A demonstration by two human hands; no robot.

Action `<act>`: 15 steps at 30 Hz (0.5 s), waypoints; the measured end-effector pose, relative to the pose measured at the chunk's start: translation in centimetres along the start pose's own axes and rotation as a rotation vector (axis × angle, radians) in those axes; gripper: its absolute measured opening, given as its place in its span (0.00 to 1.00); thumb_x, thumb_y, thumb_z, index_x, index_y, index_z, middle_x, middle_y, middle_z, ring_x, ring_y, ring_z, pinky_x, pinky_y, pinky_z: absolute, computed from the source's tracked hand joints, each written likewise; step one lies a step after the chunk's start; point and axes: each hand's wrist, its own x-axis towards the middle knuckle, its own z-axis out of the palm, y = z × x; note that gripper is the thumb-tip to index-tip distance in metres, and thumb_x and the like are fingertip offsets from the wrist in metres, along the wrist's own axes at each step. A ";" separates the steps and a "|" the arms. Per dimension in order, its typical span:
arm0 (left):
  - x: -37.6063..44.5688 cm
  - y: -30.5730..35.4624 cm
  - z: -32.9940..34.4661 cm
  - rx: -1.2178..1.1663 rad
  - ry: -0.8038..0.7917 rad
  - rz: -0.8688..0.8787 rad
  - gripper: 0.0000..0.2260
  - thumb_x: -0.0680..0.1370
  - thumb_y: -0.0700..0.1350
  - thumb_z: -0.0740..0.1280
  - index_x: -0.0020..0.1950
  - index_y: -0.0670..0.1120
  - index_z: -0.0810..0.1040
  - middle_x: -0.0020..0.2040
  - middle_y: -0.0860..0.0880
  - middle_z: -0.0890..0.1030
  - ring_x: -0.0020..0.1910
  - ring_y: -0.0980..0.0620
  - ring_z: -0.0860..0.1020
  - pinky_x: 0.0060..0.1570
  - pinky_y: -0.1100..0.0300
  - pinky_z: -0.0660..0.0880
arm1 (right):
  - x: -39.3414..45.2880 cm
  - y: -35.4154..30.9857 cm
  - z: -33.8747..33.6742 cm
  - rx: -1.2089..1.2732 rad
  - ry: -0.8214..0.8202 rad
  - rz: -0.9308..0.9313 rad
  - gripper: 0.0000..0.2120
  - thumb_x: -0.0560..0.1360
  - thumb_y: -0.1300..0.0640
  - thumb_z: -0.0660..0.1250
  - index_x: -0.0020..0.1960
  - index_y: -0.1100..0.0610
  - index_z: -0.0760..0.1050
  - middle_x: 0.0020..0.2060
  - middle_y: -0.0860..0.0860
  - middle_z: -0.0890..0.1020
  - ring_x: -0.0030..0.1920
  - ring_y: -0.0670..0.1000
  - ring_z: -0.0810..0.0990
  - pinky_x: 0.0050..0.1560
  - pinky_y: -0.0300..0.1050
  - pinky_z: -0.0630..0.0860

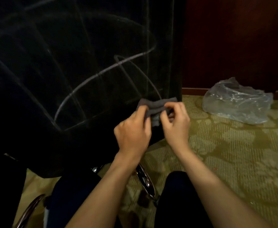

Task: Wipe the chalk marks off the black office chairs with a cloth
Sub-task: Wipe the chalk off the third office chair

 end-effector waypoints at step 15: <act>0.6 0.2 0.7 0.352 -0.305 0.287 0.11 0.73 0.49 0.71 0.53 0.49 0.77 0.37 0.49 0.83 0.29 0.45 0.81 0.27 0.59 0.60 | -3.0 2.3 -0.5 0.102 -0.028 0.335 0.08 0.78 0.63 0.67 0.53 0.52 0.75 0.50 0.51 0.78 0.44 0.49 0.80 0.45 0.42 0.78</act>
